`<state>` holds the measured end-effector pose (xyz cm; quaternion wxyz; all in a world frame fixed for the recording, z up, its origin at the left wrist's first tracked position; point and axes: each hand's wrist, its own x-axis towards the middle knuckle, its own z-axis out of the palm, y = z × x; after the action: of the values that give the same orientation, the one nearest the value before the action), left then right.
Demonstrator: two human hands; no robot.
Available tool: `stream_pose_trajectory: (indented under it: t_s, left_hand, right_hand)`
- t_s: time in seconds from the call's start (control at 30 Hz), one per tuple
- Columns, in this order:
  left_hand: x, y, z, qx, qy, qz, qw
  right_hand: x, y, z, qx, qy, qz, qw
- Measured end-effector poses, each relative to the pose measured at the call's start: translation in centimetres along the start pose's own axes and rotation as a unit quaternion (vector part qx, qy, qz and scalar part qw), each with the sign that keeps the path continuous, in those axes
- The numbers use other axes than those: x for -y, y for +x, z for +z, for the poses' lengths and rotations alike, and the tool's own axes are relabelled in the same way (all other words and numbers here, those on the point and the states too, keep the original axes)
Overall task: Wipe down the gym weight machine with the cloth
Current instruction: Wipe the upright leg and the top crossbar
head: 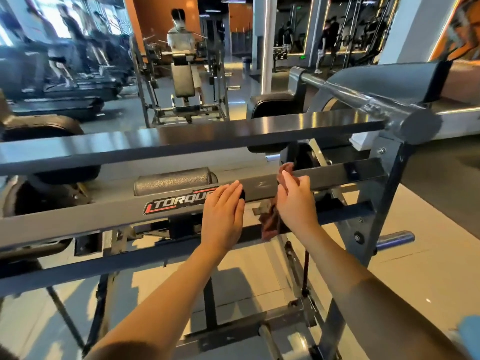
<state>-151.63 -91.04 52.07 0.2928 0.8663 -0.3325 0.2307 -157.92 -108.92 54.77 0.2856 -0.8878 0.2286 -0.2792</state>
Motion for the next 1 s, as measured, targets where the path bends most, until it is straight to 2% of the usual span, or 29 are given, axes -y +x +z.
stream_pose_trajectory:
  t_s: [0.07,0.17,0.23,0.37,0.4,0.57,0.63,0.77,0.83,0.93,1.0]
  left_hand:
    - [-0.5,-0.3,0.7,-0.017,-0.012,-0.029,0.999]
    - [-1.5,-0.2,1.6,-0.037,-0.025,-0.065,0.997]
    - [-2.0,-0.2,1.6,-0.037,-0.015,-0.069,0.997]
    - [-2.3,-0.9,1.2,-0.020,-0.008,-0.065,0.998]
    - [-2.4,-1.1,1.3,-0.022,-0.013,-0.071,0.997]
    - [-3.2,-1.2,1.5,-0.031,-0.048,-0.098,0.994]
    - [-2.9,-1.3,0.9,-0.014,-0.042,-0.087,0.995]
    - [-2.4,-1.6,0.5,-0.003,-0.040,-0.077,0.996]
    - [-2.6,-1.5,0.7,-0.005,-0.060,-0.094,0.994]
    - [-2.6,-1.5,0.5,0.012,-0.066,-0.101,0.993]
    - [-2.3,-1.6,0.1,0.026,-0.057,-0.095,0.993]
  right_hand:
    - [1.2,-0.6,0.5,0.000,-0.023,-0.023,0.999]
    - [3.2,-2.3,1.9,0.073,-0.063,-0.157,0.983]
    - [1.7,-2.0,1.3,0.098,-0.077,-0.197,0.972]
    - [-2.5,0.0,-0.5,0.061,-0.040,-0.056,0.996]
    - [-1.9,-0.3,-0.2,0.059,-0.035,-0.051,0.996]
    - [1.9,-2.7,1.1,0.111,-0.077,-0.215,0.967]
    - [0.3,-1.4,-0.1,0.109,-0.101,-0.207,0.967]
    - [-1.7,-0.2,-0.9,0.072,-0.062,-0.105,0.990]
    - [0.5,-1.5,0.4,0.088,-0.029,-0.125,0.988]
    - [1.9,-2.5,0.9,0.106,-0.043,-0.207,0.972]
    - [0.5,-0.9,-0.3,0.103,-0.061,-0.189,0.975]
